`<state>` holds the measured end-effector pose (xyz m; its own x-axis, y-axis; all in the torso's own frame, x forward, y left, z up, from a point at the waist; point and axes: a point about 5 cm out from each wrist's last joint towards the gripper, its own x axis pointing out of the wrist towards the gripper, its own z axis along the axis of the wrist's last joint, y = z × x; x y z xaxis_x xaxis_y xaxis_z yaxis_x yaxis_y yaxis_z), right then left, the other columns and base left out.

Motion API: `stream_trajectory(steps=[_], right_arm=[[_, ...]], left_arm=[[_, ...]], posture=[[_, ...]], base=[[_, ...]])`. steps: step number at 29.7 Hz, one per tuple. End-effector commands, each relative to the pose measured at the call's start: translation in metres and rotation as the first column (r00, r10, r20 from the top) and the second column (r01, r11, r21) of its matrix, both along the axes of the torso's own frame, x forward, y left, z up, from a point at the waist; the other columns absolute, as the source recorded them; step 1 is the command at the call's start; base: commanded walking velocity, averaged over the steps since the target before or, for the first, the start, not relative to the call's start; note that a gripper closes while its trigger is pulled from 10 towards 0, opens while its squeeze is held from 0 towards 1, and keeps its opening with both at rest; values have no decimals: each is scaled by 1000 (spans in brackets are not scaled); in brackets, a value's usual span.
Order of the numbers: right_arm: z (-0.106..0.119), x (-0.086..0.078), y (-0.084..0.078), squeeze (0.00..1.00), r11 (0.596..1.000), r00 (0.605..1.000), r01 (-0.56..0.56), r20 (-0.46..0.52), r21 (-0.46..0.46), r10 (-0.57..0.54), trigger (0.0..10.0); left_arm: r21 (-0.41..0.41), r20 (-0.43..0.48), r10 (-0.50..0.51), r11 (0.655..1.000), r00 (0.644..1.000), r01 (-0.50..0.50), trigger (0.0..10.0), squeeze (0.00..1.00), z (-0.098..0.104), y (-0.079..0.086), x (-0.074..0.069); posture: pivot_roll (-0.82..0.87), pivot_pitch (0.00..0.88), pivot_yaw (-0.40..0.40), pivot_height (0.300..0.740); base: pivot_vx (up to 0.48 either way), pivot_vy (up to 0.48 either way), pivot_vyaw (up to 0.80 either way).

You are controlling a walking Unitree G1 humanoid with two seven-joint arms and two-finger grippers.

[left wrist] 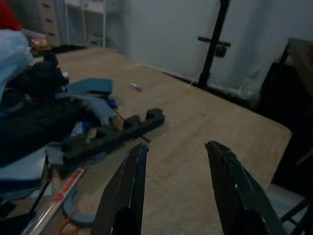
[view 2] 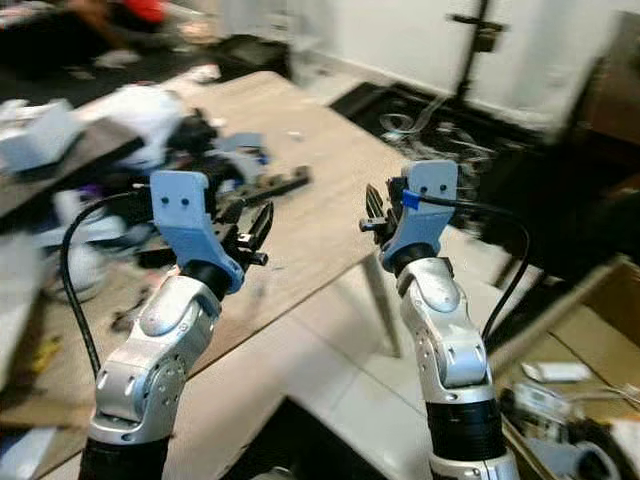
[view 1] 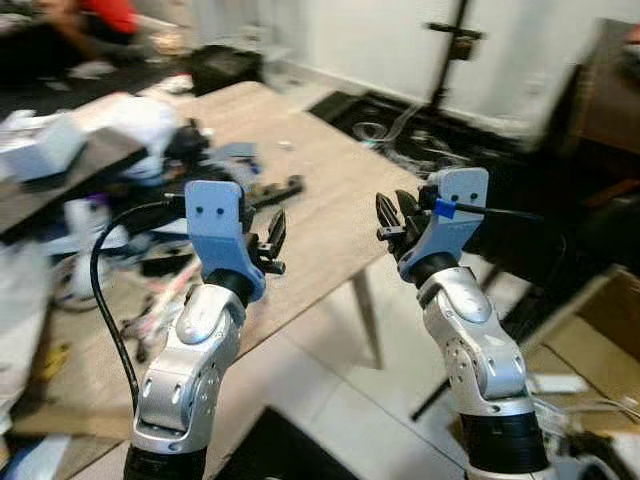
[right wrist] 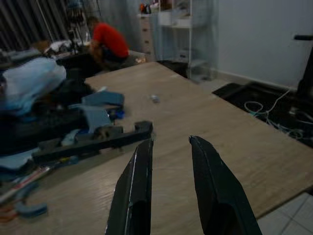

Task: Picking trash to rubbish bin

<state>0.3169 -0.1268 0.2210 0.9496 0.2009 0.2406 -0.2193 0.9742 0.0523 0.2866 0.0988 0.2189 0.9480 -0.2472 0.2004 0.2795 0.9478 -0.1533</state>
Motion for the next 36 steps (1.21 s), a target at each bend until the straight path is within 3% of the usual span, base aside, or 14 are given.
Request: stream_trajectory(steps=[1, 12, 14, 16, 21, 36], right_arm=[[0, -2, -2, 0, 1000, 1000, 6, -7, 12, -6, 10000], [1, -2, -2, 0, 1000, 1000, 6, -4, 13, -6, 10000], [1, -2, -2, 0, 1000, 1000, 4, -5, 12, -4, 10000], [1, -2, -2, 0, 1000, 1000, 4, -5, 12, -4, 10000], [1, -1, -1, 0, 1000, 1000, -7, -17, 8, 7, 10000], [-2, -3, -2, 0, 1000, 999, -18, -48, 9, 18, 10000]], left_arm=[[2, 7, -15, 1000, 1000, 15, 10000, 0, 1, -2, -2], [-22, 35, -22, 1000, 999, 22, 10000, 0, 7, -2, -3], [-10, 12, 63, 998, 998, -63, 10000, 0, 4, 7, 2], [-10, 12, 63, 998, 998, -63, 10000, 0, 4, 7, 2], [37, -6, 178, 983, 984, -178, 10000, 0, 1, 25, 7], [34, -17, 146, 989, 989, -145, 10000, 0, 1, 18, 4]], posture=[[45, 118, 18, 740], [42, 122, 18, 740], [42, 122, 18, 740], [42, 122, 18, 740], [43, 131, 9, 740], [35, 146, 5, 740]], base=[[0, 0, 800], [0, 0, 800], [0, 0, 800], [0, 0, 800], [0, 0, 800], [0, 0, 800]])
